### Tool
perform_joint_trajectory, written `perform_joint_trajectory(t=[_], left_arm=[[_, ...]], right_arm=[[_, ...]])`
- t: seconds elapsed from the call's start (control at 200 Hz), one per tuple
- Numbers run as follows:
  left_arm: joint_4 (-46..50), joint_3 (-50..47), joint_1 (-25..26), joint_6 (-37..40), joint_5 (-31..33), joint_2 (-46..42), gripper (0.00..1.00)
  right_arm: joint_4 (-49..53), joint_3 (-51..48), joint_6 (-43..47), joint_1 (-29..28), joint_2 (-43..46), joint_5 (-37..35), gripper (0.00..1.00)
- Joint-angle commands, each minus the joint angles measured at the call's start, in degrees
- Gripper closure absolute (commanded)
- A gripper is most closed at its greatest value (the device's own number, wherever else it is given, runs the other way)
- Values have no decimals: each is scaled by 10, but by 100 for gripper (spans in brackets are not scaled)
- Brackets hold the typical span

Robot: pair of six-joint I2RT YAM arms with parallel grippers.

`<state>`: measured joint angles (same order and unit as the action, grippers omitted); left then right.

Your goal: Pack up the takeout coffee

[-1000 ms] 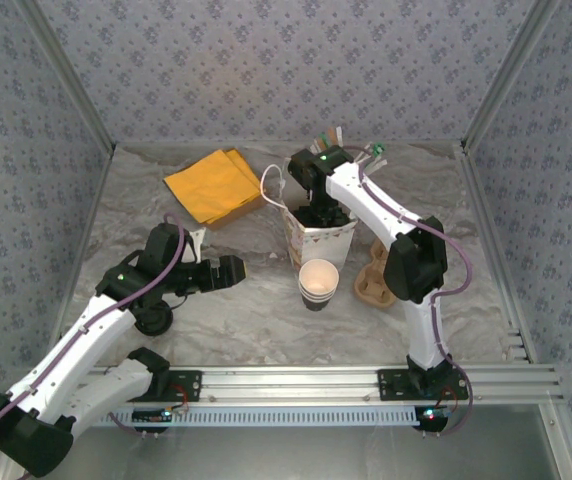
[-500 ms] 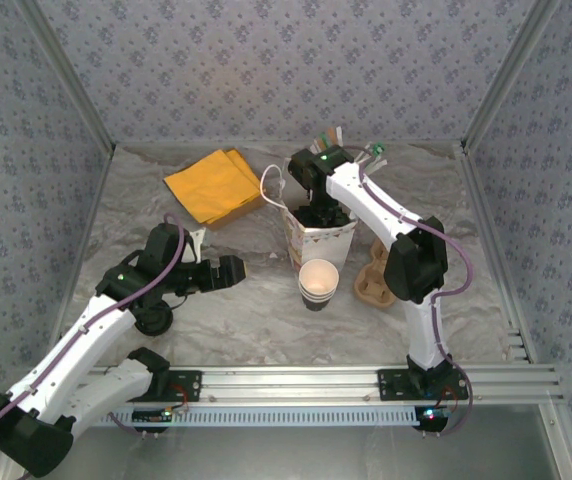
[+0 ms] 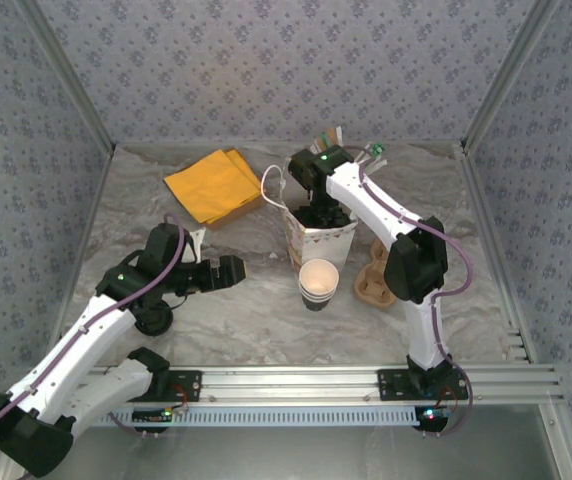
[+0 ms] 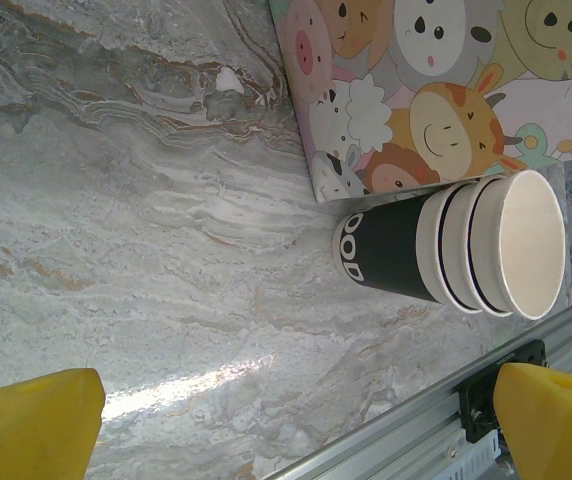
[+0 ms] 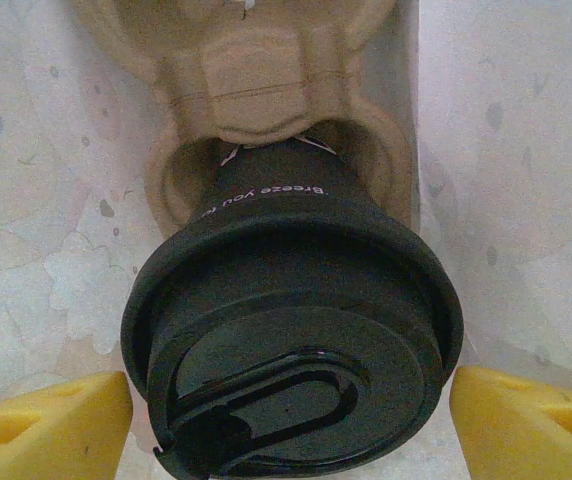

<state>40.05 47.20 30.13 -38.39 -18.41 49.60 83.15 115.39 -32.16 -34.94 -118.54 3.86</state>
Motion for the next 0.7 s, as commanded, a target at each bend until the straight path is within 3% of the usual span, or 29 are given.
perform_joint_trajectory(t=[0.0,0.695], left_arm=[[-9,13,3,4,4,-2,0],[-9,11,3,3,3,-3,0]], right_arm=[[25,18,-10,-6,23,-7,15],[34,31,-15,-10,25,-10,15]])
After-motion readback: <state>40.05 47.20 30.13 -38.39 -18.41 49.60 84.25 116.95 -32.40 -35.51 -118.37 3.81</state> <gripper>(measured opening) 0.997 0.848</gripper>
